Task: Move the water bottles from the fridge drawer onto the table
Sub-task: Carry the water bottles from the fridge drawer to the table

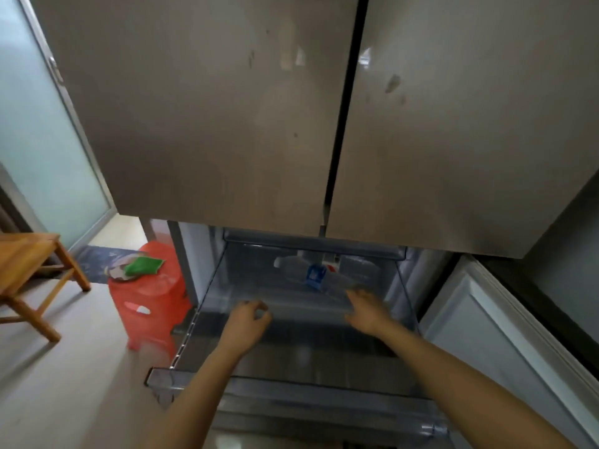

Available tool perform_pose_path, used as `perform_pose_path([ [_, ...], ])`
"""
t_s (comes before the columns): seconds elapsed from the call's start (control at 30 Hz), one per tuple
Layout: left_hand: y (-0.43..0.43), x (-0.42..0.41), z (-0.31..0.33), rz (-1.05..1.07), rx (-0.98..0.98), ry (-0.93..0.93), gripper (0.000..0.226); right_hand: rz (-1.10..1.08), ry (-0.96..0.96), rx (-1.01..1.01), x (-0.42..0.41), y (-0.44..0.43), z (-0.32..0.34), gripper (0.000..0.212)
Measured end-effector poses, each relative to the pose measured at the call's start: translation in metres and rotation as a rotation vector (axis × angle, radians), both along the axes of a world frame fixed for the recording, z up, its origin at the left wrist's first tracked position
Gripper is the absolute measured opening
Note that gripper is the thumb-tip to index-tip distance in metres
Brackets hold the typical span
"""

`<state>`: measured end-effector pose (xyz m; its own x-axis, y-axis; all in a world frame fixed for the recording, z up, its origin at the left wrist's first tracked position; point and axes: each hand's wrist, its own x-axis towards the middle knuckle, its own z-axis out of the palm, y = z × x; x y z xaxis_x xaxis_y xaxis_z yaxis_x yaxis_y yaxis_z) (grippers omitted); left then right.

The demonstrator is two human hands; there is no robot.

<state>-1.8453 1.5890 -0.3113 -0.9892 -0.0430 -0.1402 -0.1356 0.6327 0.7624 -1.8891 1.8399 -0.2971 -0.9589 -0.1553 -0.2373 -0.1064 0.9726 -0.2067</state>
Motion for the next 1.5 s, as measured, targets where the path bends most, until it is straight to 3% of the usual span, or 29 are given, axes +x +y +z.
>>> perform_pose_path([
  [0.13, -0.003, 0.003, -0.002, 0.07, -0.052, -0.01, 0.028, 0.024, -0.026, 0.039, -0.038, -0.004, -0.013, 0.062],
  [0.3, -0.002, 0.006, 0.006, 0.101, -0.135, -0.068, 0.055, 0.003, -0.079, 0.108, -0.064, 0.004, -0.019, 0.072],
  [0.43, 0.001, 0.007, 0.002, 0.103, -0.216, -0.075, 0.031, -0.048, -0.17, 0.044, -0.07, 0.0, -0.026, 0.086],
  [0.6, 0.005, 0.004, -0.005, 0.036, -0.29, -0.072, 0.03, -0.078, -0.13, 0.068, -0.072, -0.008, -0.034, 0.093],
  [0.77, 0.014, -0.002, -0.003, -0.065, -0.336, -0.109, 0.03, -0.012, -0.123, 0.197, -0.061, -0.025, -0.04, 0.083],
  [0.87, 0.02, -0.011, 0.001, -0.032, -0.265, -0.2, 0.03, -0.045, -0.153, 0.047, -0.049, -0.031, -0.053, 0.08],
  [0.93, 0.029, -0.015, 0.005, 0.067, -0.105, -0.299, 0.033, -0.072, -0.216, -0.054, -0.042, -0.034, -0.055, 0.078],
  [1.03, 0.042, -0.019, 0.003, 0.277, 0.236, -0.59, 0.053, -0.127, -0.362, -0.172, -0.03, -0.038, -0.06, 0.079],
  [1.1, 0.048, -0.023, -0.003, 0.369, 0.325, -0.679, 0.067, -0.075, -0.4, -0.175, -0.021, -0.038, -0.065, 0.073],
  [1.27, 0.052, -0.035, -0.023, 0.403, 0.319, -0.594, 0.062, 0.15, -0.385, -0.151, -0.012, -0.041, -0.041, 0.04],
  [1.37, 0.041, -0.037, -0.029, 0.469, 0.262, -0.643, 0.084, -0.005, -0.208, -0.273, -0.041, -0.033, -0.033, 0.051],
  [1.5, 0.027, -0.044, -0.04, 0.533, 0.081, -0.644, 0.105, -0.077, -0.118, -0.001, -0.08, -0.004, -0.03, 0.059],
])
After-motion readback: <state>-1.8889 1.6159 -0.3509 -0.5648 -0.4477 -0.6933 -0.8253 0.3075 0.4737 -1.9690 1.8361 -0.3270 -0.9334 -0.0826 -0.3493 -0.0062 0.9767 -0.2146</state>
